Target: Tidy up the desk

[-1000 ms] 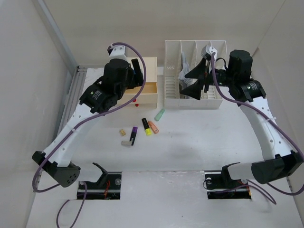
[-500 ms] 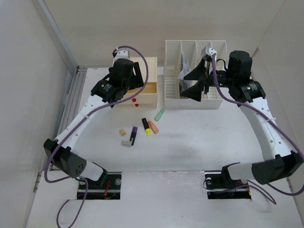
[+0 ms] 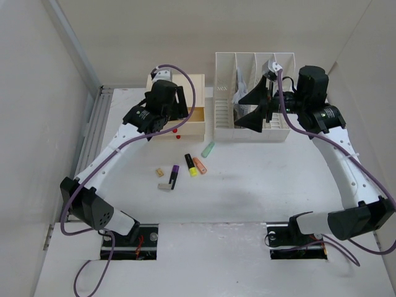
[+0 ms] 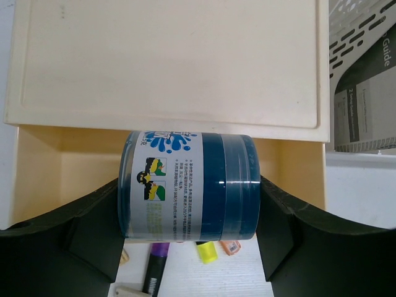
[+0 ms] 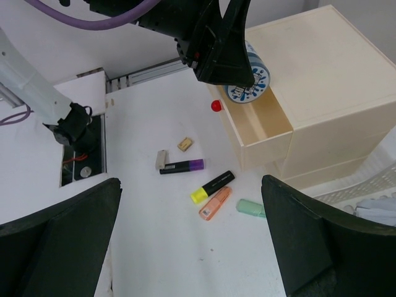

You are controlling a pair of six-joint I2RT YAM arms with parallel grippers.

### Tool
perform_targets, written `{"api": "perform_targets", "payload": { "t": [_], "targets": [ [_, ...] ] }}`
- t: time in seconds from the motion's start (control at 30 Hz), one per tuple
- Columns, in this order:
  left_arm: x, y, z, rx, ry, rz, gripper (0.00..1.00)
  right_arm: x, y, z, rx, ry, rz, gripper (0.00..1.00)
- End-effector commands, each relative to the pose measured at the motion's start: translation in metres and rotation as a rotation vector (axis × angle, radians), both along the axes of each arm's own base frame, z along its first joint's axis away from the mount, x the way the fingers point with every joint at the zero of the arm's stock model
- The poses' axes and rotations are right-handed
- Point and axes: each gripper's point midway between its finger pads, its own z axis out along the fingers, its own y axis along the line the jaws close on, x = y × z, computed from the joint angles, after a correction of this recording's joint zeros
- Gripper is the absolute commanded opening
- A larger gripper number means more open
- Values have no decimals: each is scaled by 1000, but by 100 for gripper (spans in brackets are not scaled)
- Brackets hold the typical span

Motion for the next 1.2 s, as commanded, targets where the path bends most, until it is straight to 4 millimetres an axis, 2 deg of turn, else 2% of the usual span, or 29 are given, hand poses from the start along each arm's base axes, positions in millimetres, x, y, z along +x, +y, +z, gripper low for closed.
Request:
{"api": "perform_targets", "payload": {
  "t": [0.0, 0.03, 0.17, 0.23, 0.33, 0.37, 0.5, 0.57, 0.77, 0.83, 0.9, 0.93, 0.97, 1.0, 1.03, 1.07, 1.1, 1.13, 1.17],
  "targets": [
    [8, 0, 9, -15, -45, 2, 0, -3, 0, 10, 22, -46, 22, 100],
    [6, -1, 7, -14, -34, -6, 0, -3, 0, 10, 22, -46, 22, 100],
    [8, -4, 8, -19, -32, -13, 18, -3, -2, 10, 26, -36, 21, 100],
    [7, -3, 11, -20, -33, -13, 35, -5, -2, 11, 28, -36, 32, 100],
    [6, -2, 14, -24, -41, -13, 52, -4, -2, 12, 30, -45, 32, 100],
    [6, -3, 18, -29, -49, -13, 63, -6, -1, 12, 32, -44, 42, 100],
    [9, 1, 22, -25, -58, -9, 72, -7, 0, 10, 36, -25, 59, 100],
    [9, 0, 26, -30, -66, -9, 83, -7, 0, 10, 36, -25, 59, 100],
    [8, 1, 30, -35, -74, -9, 88, -3, -2, 8, 36, -27, 50, 100],
    [7, 2, 38, -44, -92, -9, 79, -3, -2, 8, 36, -27, 50, 100],
    [3, 6, 52, -56, -124, 2, 63, -7, -1, 6, 43, -15, 71, 100],
    [-3, 7, 61, -55, -147, -4, 31, -7, -1, 4, 45, -14, 82, 91],
    [-7, 4, 72, -64, -174, -8, 10, -5, 1, -1, 47, -10, 94, 80],
    [-10, 7, 84, -68, -204, 8, 0, -6, 1, 0, 51, -19, 104, 67],
    [-20, 9, 98, -89, -234, 0, 0, -9, 2, -2, 55, -16, 124, 51],
    [-25, 13, 103, -97, -247, 0, 0, -4, 3, -3, 56, -25, 124, 19],
    [-31, 13, 107, -114, -260, -15, 0, -5, 3, -8, 56, -11, 133, 6],
    [-44, 13, 111, -143, -289, -60, 0, -1, 4, -14, 54, 1, 133, 0],
    [-52, 11, 111, -153, -305, -97, 0, 3, 5, -19, 51, 18, 132, 0]
  ]
}}
